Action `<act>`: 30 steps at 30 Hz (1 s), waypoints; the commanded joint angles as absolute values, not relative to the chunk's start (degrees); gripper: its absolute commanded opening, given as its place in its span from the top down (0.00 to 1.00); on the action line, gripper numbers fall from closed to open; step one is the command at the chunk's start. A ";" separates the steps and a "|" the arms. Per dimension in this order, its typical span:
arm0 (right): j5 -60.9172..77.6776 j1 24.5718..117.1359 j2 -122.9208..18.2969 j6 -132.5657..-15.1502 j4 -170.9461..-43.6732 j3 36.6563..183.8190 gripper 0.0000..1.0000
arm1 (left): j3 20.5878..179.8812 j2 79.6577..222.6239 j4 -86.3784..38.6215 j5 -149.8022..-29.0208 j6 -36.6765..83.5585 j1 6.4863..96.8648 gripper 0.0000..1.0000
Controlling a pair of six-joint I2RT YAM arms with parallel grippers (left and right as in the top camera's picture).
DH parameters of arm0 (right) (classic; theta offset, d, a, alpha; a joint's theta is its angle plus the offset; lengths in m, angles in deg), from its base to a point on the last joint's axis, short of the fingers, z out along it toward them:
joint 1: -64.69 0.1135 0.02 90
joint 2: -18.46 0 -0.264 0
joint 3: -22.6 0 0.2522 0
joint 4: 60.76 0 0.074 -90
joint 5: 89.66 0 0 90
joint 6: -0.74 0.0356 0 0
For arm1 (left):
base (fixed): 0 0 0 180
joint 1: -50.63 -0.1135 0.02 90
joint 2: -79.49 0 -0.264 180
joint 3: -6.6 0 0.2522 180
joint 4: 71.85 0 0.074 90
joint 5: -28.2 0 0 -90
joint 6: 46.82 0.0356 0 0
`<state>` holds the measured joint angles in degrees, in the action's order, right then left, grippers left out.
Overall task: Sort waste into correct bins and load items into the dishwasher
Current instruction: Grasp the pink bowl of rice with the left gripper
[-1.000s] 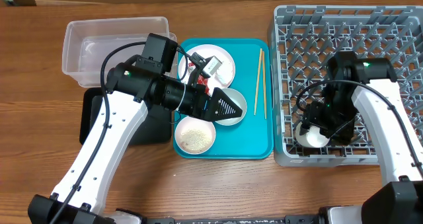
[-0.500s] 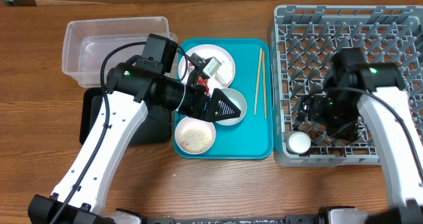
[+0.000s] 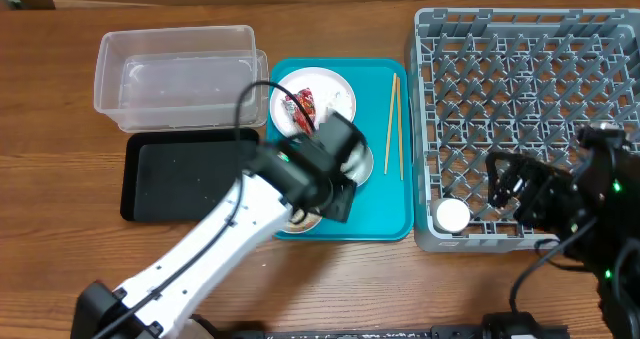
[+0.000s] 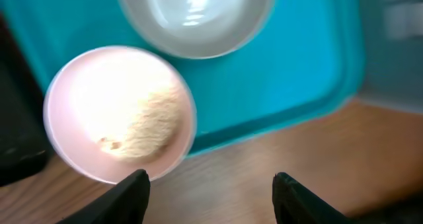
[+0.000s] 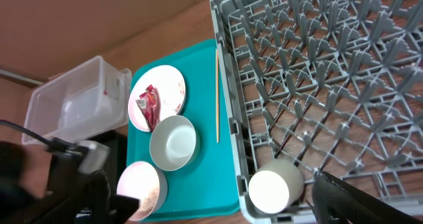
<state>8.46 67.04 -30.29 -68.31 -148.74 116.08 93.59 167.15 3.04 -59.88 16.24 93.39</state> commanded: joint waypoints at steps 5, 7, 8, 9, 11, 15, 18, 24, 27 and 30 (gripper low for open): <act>8.11 67.30 -30.42 -67.93 -151.23 116.57 0.00 | 82.57 170.34 -8.50 -48.36 9.16 95.27 0.45; 8.11 67.30 -30.68 -67.93 -151.38 116.57 0.00 | 81.57 171.98 -11.93 -49.04 12.02 95.33 0.47; 8.11 67.30 -30.73 -67.93 -151.36 116.57 0.00 | 81.52 172.79 -13.22 -49.72 13.75 95.36 0.50; 8.11 67.30 -30.75 -67.93 -151.34 116.57 0.00 | 81.52 173.71 -14.45 -50.33 15.32 95.36 0.51; 8.11 67.30 -30.75 -67.96 -151.36 116.57 0.00 | 81.52 176.31 -16.46 -50.88 17.31 95.33 0.58; 8.09 67.30 -30.79 -67.98 -151.36 116.57 0.00 | 81.55 180.40 -17.44 -51.03 17.44 95.33 0.84; 8.09 67.30 -30.79 -67.96 -151.38 116.57 0.00 | 81.55 181.97 -16.74 -50.88 17.44 95.33 0.92; 8.09 67.30 -30.79 -67.98 -151.38 116.57 0.00 | 84.39 179.48 -8.70 -50.90 14.34 95.18 0.96; 8.09 67.30 -30.79 -67.96 -151.41 116.57 0.00 | 86.99 175.85 -4.48 -51.84 13.55 95.18 0.96; 8.09 67.30 -30.79 -67.98 -151.41 116.57 0.00 | 89.17 170.80 -1.75 -53.00 13.31 94.92 0.96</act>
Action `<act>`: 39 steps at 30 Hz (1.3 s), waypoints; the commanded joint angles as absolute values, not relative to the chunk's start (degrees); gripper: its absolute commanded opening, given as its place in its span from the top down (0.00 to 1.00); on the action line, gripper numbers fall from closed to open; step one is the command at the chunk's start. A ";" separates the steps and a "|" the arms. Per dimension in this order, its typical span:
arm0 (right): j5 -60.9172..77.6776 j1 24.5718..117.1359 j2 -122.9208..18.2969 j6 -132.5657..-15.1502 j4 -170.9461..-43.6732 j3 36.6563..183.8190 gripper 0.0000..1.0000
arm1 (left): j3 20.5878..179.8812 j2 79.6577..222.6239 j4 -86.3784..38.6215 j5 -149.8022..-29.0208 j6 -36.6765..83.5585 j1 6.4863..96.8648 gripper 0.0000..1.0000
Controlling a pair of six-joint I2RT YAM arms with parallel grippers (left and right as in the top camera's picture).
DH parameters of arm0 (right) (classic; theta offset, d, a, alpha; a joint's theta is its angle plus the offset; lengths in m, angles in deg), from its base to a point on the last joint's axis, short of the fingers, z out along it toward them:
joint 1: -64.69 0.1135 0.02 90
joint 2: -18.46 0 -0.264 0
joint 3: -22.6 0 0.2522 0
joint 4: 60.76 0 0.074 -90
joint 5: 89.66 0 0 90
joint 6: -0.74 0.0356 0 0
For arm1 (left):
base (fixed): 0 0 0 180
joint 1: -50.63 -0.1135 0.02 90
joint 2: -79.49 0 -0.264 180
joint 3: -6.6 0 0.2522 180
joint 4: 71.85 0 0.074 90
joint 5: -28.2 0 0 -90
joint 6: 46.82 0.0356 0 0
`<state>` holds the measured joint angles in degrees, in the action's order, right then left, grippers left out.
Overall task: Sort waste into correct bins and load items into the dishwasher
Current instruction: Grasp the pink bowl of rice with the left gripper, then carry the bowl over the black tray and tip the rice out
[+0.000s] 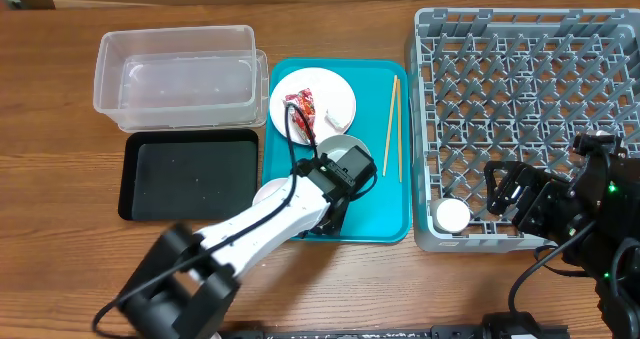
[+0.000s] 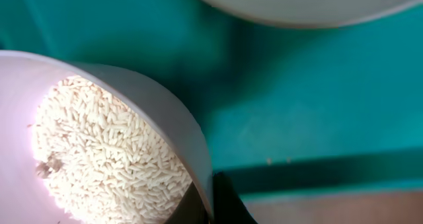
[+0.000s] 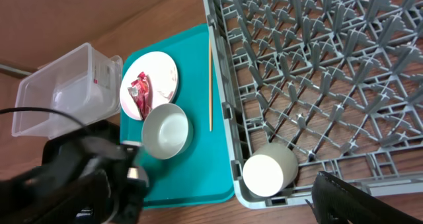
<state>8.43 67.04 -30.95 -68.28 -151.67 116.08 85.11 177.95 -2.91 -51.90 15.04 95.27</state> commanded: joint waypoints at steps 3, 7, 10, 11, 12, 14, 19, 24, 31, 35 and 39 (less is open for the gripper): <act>8.09 67.30 -30.79 -67.96 -151.52 116.57 0.00 | 89.70 165.86 -1.27 -55.10 12.83 92.93 0.96; 8.06 67.30 -30.79 -67.98 -151.84 116.57 0.00 | 89.68 160.92 0.11 -60.63 10.91 85.19 0.96; 8.06 67.30 -30.79 -67.98 -152.00 116.57 0.00 | 89.61 160.38 0.42 -69.46 12.55 75.55 0.96; 8.06 67.30 -30.79 -67.98 -152.02 116.57 0.00 | 89.46 160.70 0.26 -73.48 14.01 71.86 0.96; 8.06 67.30 -30.79 -67.98 -152.06 116.57 0.00 | 89.20 161.21 0.07 -78.05 15.93 67.88 0.96; 8.06 67.30 -30.79 -67.98 -152.17 116.57 0.00 | 88.41 162.85 -0.55 -87.86 20.39 60.04 0.96; 8.06 67.30 -30.79 -67.98 -152.21 116.57 0.00 | 85.39 172.20 -2.82 -111.68 32.04 43.84 0.96; 8.04 67.30 -30.79 -67.98 -152.15 116.57 0.00 | 85.18 181.51 -2.82 -124.56 40.85 37.44 0.96; 8.04 67.30 -30.79 -67.98 -151.89 116.57 0.00 | 85.18 186.69 2.84 -139.92 53.51 30.94 0.96; 8.04 67.30 -30.79 -67.98 -151.89 116.57 0.00 | 85.18 186.69 3.61 -144.25 55.91 28.71 0.96; 8.04 67.30 -30.79 -67.98 -151.62 116.57 0.00 | 84.93 186.73 3.65 -143.27 58.16 27.86 0.96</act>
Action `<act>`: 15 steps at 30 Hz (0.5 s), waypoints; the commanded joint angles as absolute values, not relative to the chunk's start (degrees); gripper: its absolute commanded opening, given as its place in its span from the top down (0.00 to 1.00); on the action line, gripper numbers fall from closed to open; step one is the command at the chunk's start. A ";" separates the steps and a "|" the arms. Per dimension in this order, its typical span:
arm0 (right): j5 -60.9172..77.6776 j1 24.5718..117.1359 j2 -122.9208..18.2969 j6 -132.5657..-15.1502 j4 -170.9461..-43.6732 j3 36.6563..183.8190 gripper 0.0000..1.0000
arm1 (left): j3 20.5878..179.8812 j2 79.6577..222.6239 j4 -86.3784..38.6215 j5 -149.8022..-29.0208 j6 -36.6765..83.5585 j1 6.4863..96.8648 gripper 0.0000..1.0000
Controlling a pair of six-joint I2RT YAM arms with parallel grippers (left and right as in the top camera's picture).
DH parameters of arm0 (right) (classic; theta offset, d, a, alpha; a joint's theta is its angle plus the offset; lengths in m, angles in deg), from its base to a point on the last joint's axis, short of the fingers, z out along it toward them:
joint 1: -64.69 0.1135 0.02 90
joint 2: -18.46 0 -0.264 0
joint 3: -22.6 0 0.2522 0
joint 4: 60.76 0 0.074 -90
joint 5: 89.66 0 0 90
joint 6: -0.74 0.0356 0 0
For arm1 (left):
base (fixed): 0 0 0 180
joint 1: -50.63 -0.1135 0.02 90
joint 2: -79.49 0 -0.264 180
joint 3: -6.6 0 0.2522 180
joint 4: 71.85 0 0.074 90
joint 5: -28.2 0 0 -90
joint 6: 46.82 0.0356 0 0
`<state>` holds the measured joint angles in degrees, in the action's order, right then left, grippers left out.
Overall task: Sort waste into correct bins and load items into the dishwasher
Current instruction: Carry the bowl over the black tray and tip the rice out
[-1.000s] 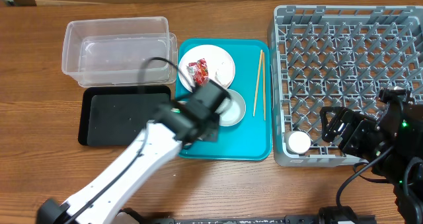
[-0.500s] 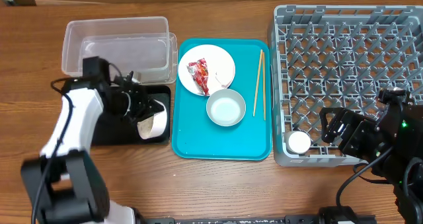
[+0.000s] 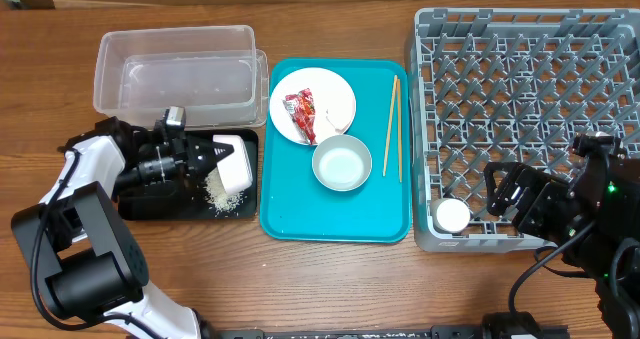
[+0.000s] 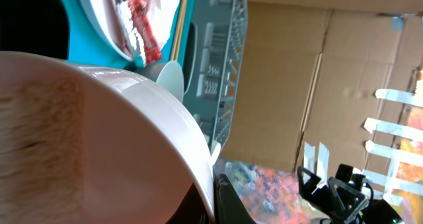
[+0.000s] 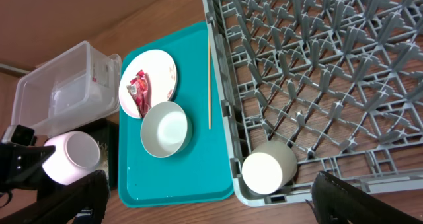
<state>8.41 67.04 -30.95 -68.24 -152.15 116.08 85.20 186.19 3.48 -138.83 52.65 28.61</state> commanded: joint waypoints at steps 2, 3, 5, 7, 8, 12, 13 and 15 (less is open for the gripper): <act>8.04 67.30 -30.79 -67.96 -151.49 116.57 0.00 | 84.21 186.73 3.52 -143.75 58.66 27.75 0.96; 8.06 67.30 -30.79 -67.98 -151.49 116.57 0.00 | 83.73 186.73 3.39 -145.21 58.69 27.75 0.96; 8.06 67.30 -30.79 -67.96 -151.49 116.57 0.00 | 82.68 186.73 3.78 -150.06 61.13 27.75 0.96; 8.06 67.30 -30.79 -67.96 -151.49 116.57 0.00 | 82.12 187.00 0.66 -150.65 62.55 27.34 0.96; 8.06 67.30 -30.79 -67.96 -151.49 116.57 0.00 | 81.98 187.08 -0.11 -149.91 60.48 27.05 0.96; 8.06 67.30 -30.79 -67.98 -151.54 116.57 0.00 | 81.24 187.17 4.79 -152.34 62.62 26.59 0.96; 8.09 67.30 -30.79 -67.96 -151.52 116.57 0.00 | 81.24 187.17 2.89 -151.40 64.11 26.27 0.96; 8.09 67.30 -30.79 -67.96 -151.52 116.57 0.00 | 81.24 187.19 1.53 -151.51 60.61 25.39 0.96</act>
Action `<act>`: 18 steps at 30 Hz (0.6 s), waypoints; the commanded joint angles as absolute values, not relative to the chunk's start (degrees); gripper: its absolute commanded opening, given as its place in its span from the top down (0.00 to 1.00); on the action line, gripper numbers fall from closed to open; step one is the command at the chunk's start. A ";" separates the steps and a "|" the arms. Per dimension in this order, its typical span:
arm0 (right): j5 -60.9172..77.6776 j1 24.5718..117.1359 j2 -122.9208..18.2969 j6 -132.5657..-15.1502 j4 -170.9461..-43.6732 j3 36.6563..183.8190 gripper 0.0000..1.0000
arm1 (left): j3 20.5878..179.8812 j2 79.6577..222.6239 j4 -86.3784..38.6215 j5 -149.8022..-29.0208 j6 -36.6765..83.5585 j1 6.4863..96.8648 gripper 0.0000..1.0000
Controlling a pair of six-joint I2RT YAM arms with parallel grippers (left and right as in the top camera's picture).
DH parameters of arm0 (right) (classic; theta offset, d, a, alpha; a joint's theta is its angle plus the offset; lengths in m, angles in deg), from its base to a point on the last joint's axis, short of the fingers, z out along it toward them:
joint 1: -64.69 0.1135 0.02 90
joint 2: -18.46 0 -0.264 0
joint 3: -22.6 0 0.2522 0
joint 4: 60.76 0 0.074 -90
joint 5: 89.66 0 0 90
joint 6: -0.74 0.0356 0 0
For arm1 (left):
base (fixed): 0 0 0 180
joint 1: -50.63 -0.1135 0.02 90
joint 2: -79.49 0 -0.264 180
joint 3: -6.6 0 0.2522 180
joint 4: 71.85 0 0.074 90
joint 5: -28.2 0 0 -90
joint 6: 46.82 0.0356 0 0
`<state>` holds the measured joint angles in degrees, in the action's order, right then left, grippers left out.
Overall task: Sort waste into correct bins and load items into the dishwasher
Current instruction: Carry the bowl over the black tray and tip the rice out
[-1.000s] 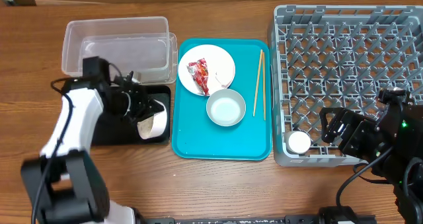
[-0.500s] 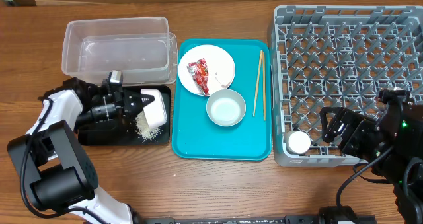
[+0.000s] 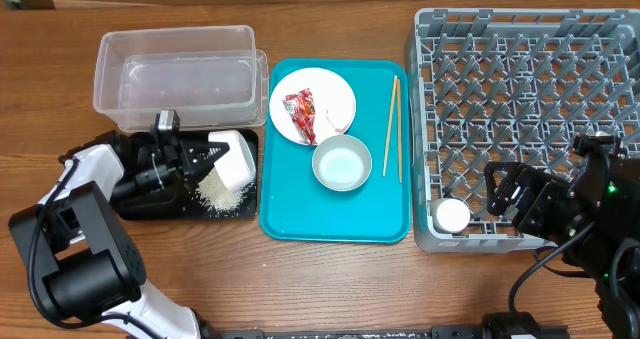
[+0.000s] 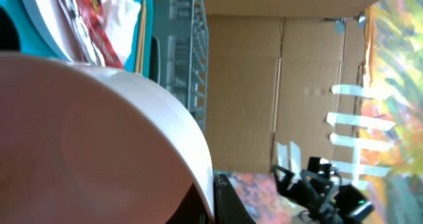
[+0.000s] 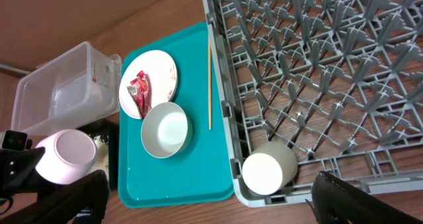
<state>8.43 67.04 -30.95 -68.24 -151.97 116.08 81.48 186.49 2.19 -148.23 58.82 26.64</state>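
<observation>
My left gripper (image 3: 212, 157) is shut on the rim of a pink bowl (image 3: 235, 159), which lies tipped on its side over the black tray (image 3: 160, 209). A heap of rice (image 3: 213, 191) sits on that tray under the bowl. In the left wrist view the bowl's inside (image 4: 99, 138) looks bare, with the fingers (image 4: 221, 201) pinching its rim. My right gripper (image 5: 208, 201) hangs open near the front of the grey dish rack (image 3: 530, 79), above a beige cup (image 3: 452, 215).
On the teal tray (image 3: 300, 217) are a white plate (image 3: 335, 97) with a red wrapper (image 3: 302, 114), a white bowl (image 3: 342, 165) and chopsticks (image 3: 393, 124). A clear plastic bin (image 3: 175, 74) stands behind the black tray.
The rice that showed inside the bowl is gone from it, and the heap on the black tray is a little larger. The bowl is tipped slightly further. The right arm has not moved.
My left gripper was open over the pink bowl of rice on the teal tray. Then it was shut on the bowl's rim there. Later the bowl was tipped over the black tray with rice spilling out, and now it looks emptied.
</observation>
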 commanded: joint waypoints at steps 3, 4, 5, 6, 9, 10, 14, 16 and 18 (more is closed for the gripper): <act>8.09 67.30 -30.79 -67.96 -151.54 116.57 0.00 | 81.31 186.84 3.37 -151.16 63.65 24.91 0.96; 8.09 67.30 -30.79 -67.96 -151.54 116.57 0.00 | 81.28 186.89 3.48 -149.69 61.70 24.72 0.96; 8.09 67.30 -30.79 -67.96 -151.52 116.57 0.00 | 81.20 186.95 4.77 -150.30 60.87 24.67 0.96; 8.09 67.30 -30.79 -67.96 -151.52 116.57 0.00 | 81.20 186.91 6.91 -152.03 64.59 24.69 0.96; 8.11 67.30 -30.79 -67.96 -151.54 116.57 0.00 | 81.22 187.02 4.35 -149.10 63.95 24.28 0.96; 8.11 67.30 -30.79 -67.96 -151.58 116.57 0.00 | 81.20 186.93 7.06 -151.24 64.15 24.23 0.96; 8.11 67.30 -30.79 -67.96 -151.73 116.57 0.00 | 81.35 186.65 7.52 -149.69 67.30 24.28 0.96; 8.09 67.30 -30.79 -67.96 -152.24 116.57 0.00 | 81.48 185.49 13.60 -149.65 72.13 24.78 0.96; 8.11 67.30 -30.79 -67.96 -152.83 116.57 0.00 | 82.64 183.59 20.39 -148.12 78.23 25.76 0.96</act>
<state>8.43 67.04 -30.95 -68.26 -152.50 116.08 81.50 186.54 13.86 -148.32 66.05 25.02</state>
